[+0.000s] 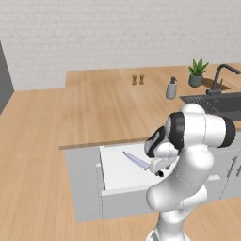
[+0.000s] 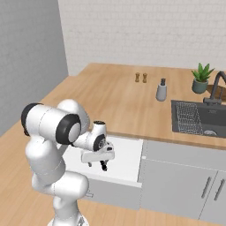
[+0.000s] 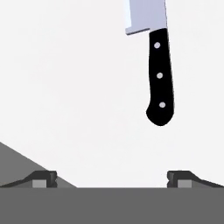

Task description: Pick up the knife from the drawer and place it on the cutting board. Then place the meat from the plate to the cutting board.

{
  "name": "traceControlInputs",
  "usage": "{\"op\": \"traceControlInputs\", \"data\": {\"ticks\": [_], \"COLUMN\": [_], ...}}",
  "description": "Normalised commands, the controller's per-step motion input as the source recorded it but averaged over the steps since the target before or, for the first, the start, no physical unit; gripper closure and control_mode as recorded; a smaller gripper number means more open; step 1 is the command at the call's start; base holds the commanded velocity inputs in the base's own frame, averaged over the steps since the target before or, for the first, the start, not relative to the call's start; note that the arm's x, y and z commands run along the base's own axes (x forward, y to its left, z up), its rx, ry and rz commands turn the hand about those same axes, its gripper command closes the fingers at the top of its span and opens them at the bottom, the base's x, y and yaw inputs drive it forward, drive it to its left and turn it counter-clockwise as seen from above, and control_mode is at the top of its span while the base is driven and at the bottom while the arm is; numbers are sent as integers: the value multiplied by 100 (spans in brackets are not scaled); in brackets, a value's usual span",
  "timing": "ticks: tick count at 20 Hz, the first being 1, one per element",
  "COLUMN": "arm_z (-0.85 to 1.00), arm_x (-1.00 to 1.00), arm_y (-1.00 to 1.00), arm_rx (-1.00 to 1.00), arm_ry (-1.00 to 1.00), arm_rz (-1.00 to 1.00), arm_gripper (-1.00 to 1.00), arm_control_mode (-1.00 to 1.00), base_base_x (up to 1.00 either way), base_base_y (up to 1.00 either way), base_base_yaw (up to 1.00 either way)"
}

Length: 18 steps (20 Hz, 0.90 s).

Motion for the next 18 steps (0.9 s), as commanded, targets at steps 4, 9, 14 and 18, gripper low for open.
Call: {"op": "traceControlInputs", "data": {"ticks": [4,9,14,18], "arm_z": [-25,-19,-28,-35], "arm_x": [21,29,19,20], "arm_y": [-1,-5,0,-1], "arm_rx": [1,3,0,0], "arm_ry": [0,-3,-2,0], "arm_rz": [6,7,7,6], "arm_gripper": [-100,-100,-100,-100], "arm_control_mode": [-100,-100,-100,-100], "base_base_x": [0,0,0,0], "base_base_y": [0,0,0,0], "base_base_yaw": [0,0,0,0]}}
